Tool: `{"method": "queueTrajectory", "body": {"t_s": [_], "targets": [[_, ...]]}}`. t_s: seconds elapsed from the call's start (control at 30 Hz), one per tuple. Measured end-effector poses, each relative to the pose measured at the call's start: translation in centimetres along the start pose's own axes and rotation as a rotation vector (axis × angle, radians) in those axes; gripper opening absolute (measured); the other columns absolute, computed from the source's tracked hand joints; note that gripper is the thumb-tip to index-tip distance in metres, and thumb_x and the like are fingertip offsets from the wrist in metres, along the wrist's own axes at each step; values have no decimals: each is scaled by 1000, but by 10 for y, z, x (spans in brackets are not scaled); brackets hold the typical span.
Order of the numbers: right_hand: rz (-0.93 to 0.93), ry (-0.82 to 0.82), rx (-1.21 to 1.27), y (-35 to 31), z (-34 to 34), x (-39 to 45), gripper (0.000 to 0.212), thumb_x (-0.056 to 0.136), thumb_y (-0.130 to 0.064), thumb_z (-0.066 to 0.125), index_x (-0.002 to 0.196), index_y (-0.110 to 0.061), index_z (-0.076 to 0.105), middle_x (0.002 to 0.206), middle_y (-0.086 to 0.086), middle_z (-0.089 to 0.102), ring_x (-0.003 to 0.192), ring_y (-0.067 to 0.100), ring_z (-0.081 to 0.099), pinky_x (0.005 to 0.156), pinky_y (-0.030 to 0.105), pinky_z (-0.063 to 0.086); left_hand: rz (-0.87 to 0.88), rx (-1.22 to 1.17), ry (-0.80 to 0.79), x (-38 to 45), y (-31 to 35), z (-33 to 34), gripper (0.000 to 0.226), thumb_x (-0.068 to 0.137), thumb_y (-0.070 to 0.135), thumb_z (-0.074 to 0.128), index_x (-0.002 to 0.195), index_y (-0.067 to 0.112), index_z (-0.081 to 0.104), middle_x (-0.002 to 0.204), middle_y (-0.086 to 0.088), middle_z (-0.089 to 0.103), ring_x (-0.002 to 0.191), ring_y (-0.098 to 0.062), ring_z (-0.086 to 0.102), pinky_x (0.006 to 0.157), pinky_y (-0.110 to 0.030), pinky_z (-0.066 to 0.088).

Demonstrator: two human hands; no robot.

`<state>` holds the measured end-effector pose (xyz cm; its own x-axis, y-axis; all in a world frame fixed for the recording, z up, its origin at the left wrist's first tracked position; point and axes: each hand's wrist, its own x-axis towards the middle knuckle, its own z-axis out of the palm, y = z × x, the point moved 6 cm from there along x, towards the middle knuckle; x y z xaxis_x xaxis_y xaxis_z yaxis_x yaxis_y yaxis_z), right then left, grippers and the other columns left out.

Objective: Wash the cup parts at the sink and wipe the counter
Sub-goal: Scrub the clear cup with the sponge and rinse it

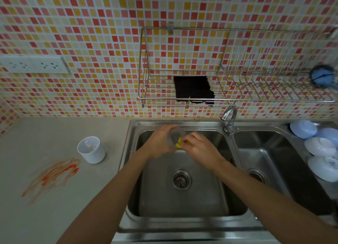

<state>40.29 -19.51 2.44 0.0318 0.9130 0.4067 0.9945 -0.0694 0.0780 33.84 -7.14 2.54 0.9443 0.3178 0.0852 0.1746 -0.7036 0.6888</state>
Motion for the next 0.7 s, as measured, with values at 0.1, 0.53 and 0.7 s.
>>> {"method": "queueTrajectory", "body": {"t_s": [0.1, 0.53, 0.7], "targets": [[24, 123, -28, 0, -10, 4, 26, 72, -10, 77, 98, -14, 71, 100, 1, 67, 88, 23, 59, 74, 32, 49, -44, -96, 58, 0, -1, 0, 96, 64, 21, 82, 145, 20, 31, 144, 1, 43, 132, -17, 40, 110, -39, 38], [23, -39, -74, 9, -10, 16, 36, 66, -9, 78, 101, -16, 73, 103, 1, 65, 96, 24, 57, 77, 35, 49, 108, 190, 121, 3, 11, -10, 81, 60, 20, 87, 131, 11, 50, 134, -4, 52, 125, -21, 42, 101, -22, 27], [133, 12, -9, 15, -7, 12, 33, 68, -6, 75, 100, -14, 74, 103, 1, 66, 94, 24, 55, 79, 34, 49, 87, 183, 71, 7, 5, 0, 83, 60, 27, 87, 132, 21, 48, 133, 1, 51, 125, -19, 43, 107, -33, 34]]}}
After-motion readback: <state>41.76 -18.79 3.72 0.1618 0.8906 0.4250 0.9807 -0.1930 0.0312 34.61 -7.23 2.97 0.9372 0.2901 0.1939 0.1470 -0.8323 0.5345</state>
